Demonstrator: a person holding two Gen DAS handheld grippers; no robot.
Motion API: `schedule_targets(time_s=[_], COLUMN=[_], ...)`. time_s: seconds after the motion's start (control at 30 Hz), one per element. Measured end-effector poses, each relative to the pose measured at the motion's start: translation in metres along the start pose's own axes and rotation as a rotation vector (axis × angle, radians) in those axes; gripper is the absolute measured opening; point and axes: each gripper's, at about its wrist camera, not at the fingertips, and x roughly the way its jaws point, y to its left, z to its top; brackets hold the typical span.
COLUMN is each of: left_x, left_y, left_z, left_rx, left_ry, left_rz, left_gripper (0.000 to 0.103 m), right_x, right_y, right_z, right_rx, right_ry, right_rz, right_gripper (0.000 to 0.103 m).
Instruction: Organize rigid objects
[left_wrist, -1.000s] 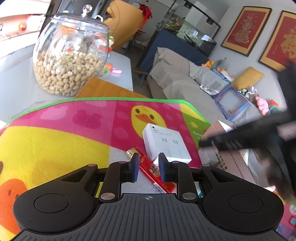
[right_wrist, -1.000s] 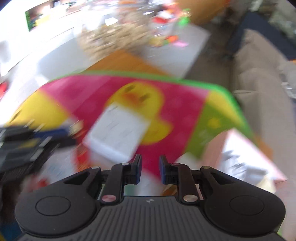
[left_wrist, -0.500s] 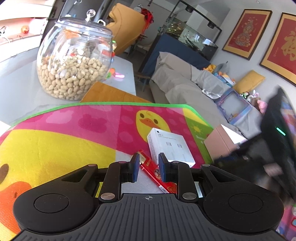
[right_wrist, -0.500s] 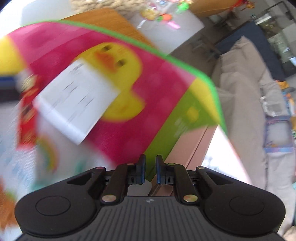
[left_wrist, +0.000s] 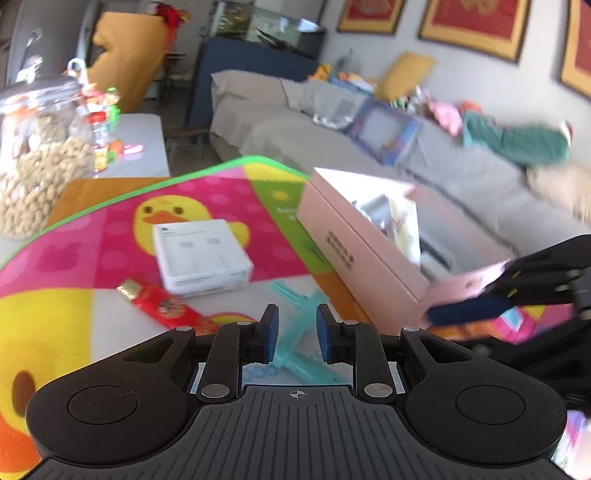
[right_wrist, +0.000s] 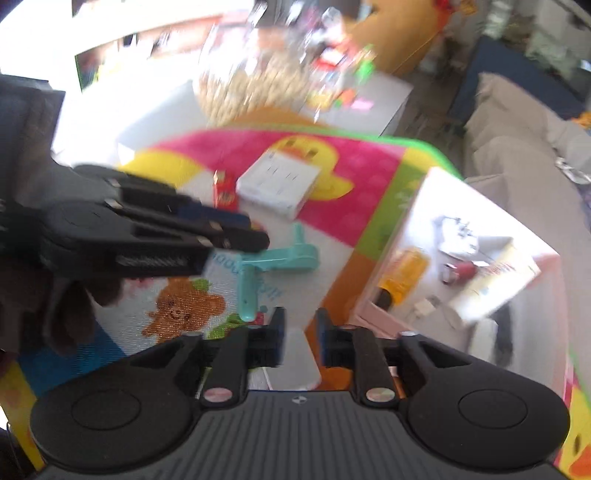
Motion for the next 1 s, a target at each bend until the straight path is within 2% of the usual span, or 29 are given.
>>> schedule_targets(time_s=[0.03, 0.07, 0.2, 0.3, 0.4, 0.43, 0.47, 0.53, 0.63, 0.77, 0.87, 0.93, 1.0], left_x=[0.004, 0.008, 0.014, 0.006, -0.012, -0.017, -0.022, -0.031, -0.047, -0.055, -0.051, -0.047, -0.044], left_y=[-0.006, -0.013, -0.027, -0.027, -0.026, -0.026, -0.026, -0.028, -0.038, -0.057, -0.066, -0.07, -0.076], left_z=[0.001, -0.001, -0.007, -0.014, -0.027, -0.032, -0.036, -0.044, -0.055, -0.065, -0.067, -0.069, -0.07], left_rx=[0.021, 0.042, 0.081, 0.083, 0.091, 0.09, 0.089, 0.096, 0.133, 0.211, 0.217, 0.207, 0.215], left_ry=[0.015, 0.027, 0.049, 0.074, 0.096, 0.112, 0.132, 0.161, 0.197, 0.226, 0.225, 0.217, 0.217], left_rz=[0.026, 0.054, 0.122, 0.105, 0.082, 0.085, 0.086, 0.08, 0.061, 0.041, 0.044, 0.036, 0.028], left_gripper=[0.024, 0.024, 0.023, 0.02, 0.02, 0.02, 0.02, 0.02, 0.02, 0.02, 0.027, 0.033, 0.039], right_x=[-0.003, -0.002, 0.015, 0.024, 0.028, 0.028, 0.027, 0.026, 0.023, 0.01, -0.004, -0.011, -0.013], right_y=[-0.003, -0.008, -0.023, -0.025, -0.026, -0.026, -0.025, -0.024, -0.023, -0.024, -0.032, -0.043, -0.057], right_z=[-0.008, -0.015, -0.036, -0.052, -0.059, -0.059, -0.06, -0.061, -0.066, -0.079, -0.094, -0.104, -0.111], right_rx=[0.028, 0.055, 0.11, 0.123, 0.129, 0.132, 0.135, 0.137, 0.14, 0.137, 0.154, 0.188, 0.249], right_ry=[-0.018, -0.026, -0.011, -0.021, -0.076, -0.088, -0.097, -0.104, -0.108, -0.104, -0.098, -0.095, -0.088], right_rz=[0.01, 0.023, 0.061, 0.076, 0.097, 0.101, 0.108, 0.12, 0.127, 0.106, 0.074, 0.012, -0.066], right_gripper=[0.054, 0.06, 0.06, 0.06, 0.061, 0.057, 0.045, 0.035, 0.034, 0.034, 0.034, 0.036, 0.043])
